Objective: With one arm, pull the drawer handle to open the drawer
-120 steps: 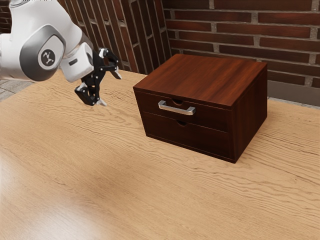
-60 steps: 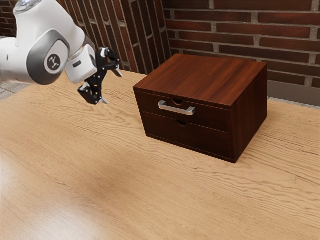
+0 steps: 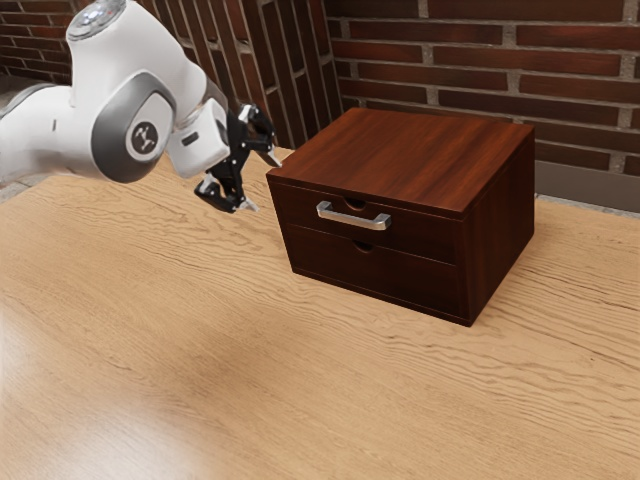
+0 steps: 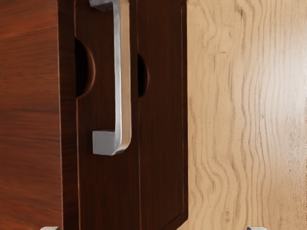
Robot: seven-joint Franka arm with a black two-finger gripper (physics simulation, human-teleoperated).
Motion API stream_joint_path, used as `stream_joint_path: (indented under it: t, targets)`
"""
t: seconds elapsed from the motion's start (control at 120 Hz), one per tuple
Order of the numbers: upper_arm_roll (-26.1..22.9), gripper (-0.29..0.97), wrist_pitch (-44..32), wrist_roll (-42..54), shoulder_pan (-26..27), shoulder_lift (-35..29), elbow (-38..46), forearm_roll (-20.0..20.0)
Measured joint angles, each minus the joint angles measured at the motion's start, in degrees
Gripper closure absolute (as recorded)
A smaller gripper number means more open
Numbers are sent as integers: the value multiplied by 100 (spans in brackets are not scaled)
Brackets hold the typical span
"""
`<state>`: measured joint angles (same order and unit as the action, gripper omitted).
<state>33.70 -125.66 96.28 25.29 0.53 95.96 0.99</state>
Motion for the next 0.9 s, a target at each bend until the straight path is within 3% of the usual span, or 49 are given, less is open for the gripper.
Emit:
stream_joint_path:
  t: [0.267, 0.575, 0.9]
  targets:
    - [277, 27, 30, 28, 557, -249, 158, -49]
    - [314, 29, 95, 54, -468, -302, 141, -57]
    - [298, 30, 103, 76, 12, -277, 74, -37]
